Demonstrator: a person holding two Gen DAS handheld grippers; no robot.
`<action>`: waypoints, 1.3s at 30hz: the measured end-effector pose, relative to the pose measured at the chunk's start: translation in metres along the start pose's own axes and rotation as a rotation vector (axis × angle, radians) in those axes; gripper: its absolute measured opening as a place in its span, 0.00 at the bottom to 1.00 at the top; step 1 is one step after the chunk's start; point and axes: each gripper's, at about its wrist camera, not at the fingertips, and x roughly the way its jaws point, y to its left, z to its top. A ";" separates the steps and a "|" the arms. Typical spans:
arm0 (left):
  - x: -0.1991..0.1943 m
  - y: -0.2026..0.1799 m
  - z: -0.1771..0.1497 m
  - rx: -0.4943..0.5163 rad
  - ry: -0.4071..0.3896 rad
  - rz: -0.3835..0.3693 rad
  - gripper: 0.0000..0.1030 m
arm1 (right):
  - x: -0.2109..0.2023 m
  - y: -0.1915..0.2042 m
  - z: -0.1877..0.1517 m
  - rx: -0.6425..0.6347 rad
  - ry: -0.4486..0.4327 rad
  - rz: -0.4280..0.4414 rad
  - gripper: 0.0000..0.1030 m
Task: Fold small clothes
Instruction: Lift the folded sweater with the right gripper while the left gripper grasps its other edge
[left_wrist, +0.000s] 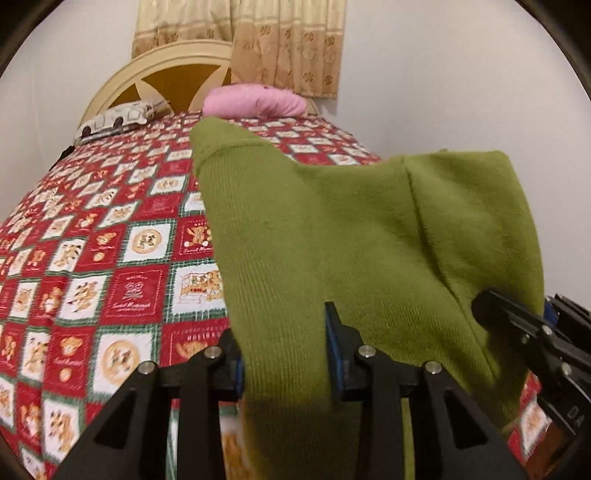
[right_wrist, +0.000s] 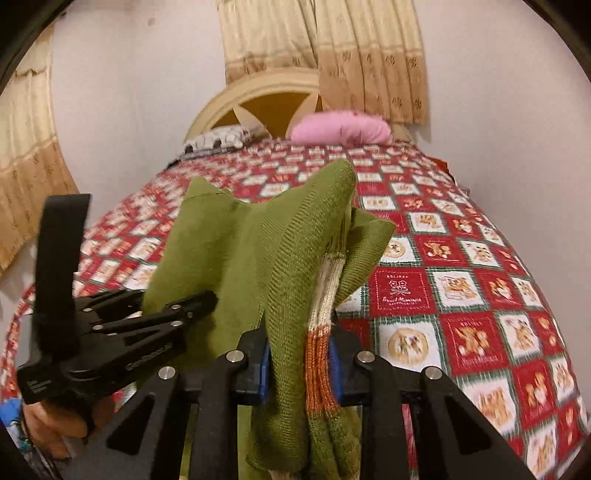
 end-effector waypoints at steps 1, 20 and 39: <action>-0.007 -0.004 -0.002 0.009 -0.001 -0.005 0.34 | -0.010 0.003 -0.003 0.005 -0.009 0.000 0.24; -0.067 -0.118 -0.080 0.209 0.088 -0.249 0.34 | -0.197 -0.027 -0.121 0.127 -0.061 -0.151 0.23; 0.000 -0.262 -0.069 0.369 0.063 -0.278 0.34 | -0.197 -0.169 -0.144 0.249 -0.075 -0.417 0.23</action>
